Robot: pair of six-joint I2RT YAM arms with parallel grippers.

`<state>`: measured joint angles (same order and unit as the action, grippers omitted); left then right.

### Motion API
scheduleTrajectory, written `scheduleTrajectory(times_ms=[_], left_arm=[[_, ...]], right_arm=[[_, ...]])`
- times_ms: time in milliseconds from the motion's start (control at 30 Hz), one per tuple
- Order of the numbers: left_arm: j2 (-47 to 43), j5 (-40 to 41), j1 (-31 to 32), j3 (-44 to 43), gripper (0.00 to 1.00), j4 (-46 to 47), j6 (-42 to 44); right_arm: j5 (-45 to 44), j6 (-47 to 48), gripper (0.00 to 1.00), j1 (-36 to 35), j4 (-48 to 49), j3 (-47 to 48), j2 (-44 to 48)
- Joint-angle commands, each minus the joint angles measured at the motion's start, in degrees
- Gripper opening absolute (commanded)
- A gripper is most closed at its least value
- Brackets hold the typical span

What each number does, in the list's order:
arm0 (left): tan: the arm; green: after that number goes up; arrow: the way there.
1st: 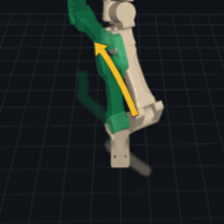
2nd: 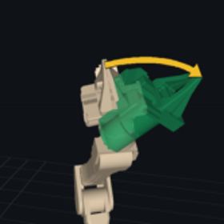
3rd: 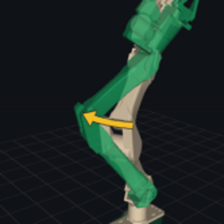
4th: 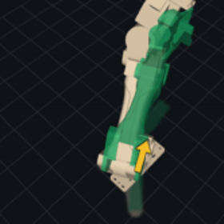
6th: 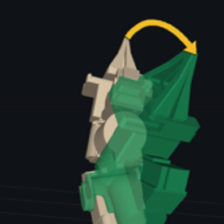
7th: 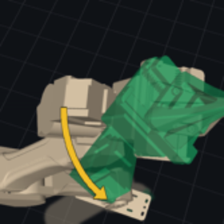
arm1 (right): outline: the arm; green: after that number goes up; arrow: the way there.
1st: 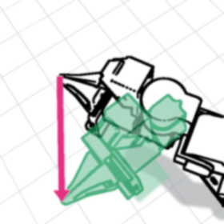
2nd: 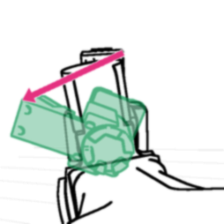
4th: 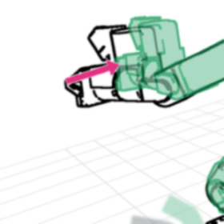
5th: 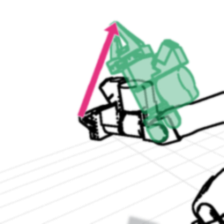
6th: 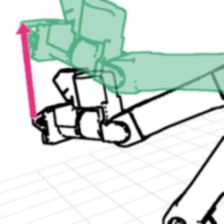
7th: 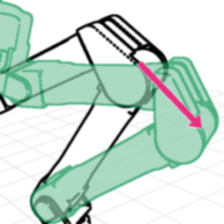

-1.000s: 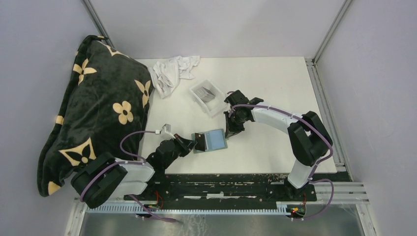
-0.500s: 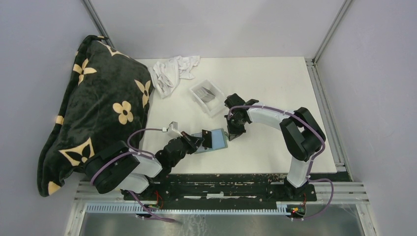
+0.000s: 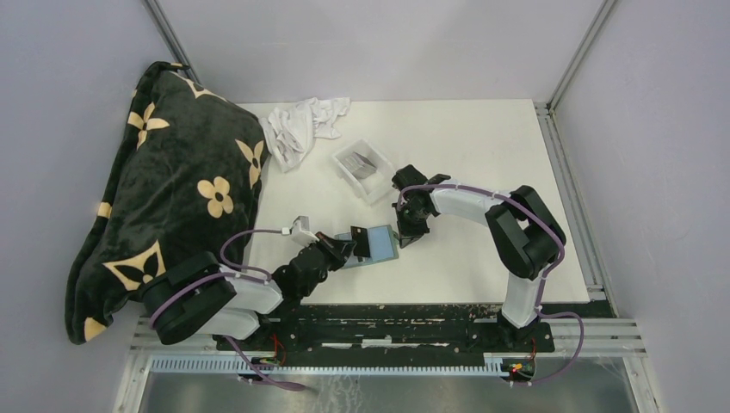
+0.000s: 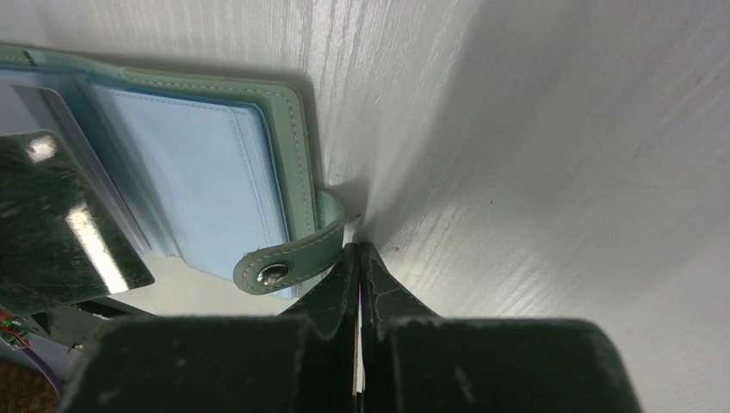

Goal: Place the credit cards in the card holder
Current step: Insert the credit card into the card holder.

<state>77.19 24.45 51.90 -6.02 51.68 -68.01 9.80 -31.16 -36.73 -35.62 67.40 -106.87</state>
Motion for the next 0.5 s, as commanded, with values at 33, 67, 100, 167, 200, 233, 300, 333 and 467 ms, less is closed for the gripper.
scheduleTrajectory(times_ms=[33, 67, 100, 167, 200, 233, 300, 333, 467], left_arm=[[-1.9, 6.7, 1.3, -0.8, 0.03, -3.2, -2.1], [-1.6, 6.8, 1.4, -0.9, 0.03, -3.1, -2.2], [-1.1, 7.0, 1.5, -1.0, 0.03, -3.0, -2.3], [-0.2, 7.1, 1.8, -1.1, 0.03, -2.3, -2.6], [0.2, 7.3, 1.9, -1.2, 0.03, -2.2, -2.7], [0.5, 7.4, 2.1, -1.3, 0.03, -2.1, -2.9], [1.1, 7.6, 2.3, -1.5, 0.03, -1.9, -3.0], [1.4, 7.7, 2.3, -1.6, 0.03, -1.7, -3.1], [2.9, 8.0, 2.5, -2.4, 0.03, -1.6, -3.2]], right_arm=[[-1.0, 0.5, 0.01, -0.5, 1.4, 1.8, -1.1], [-0.9, 0.5, 0.01, -0.6, 1.3, 1.7, -1.2], [-0.9, 0.5, 0.01, -0.6, 1.4, 1.7, -1.3], [-0.9, 0.5, 0.01, -0.6, 1.3, 1.6, -1.4], [-1.0, 0.5, 0.01, -0.6, 1.2, 1.6, -1.4], [-1.1, 0.5, 0.01, -0.7, 1.1, 1.6, -1.4], [-1.3, 0.6, 0.01, -0.9, 0.8, 1.5, -1.1], [-1.5, 0.6, 0.01, -1.0, 0.7, 1.4, -0.9], [-2.2, 0.5, 0.01, -1.6, 0.1, 1.4, 0.0]])
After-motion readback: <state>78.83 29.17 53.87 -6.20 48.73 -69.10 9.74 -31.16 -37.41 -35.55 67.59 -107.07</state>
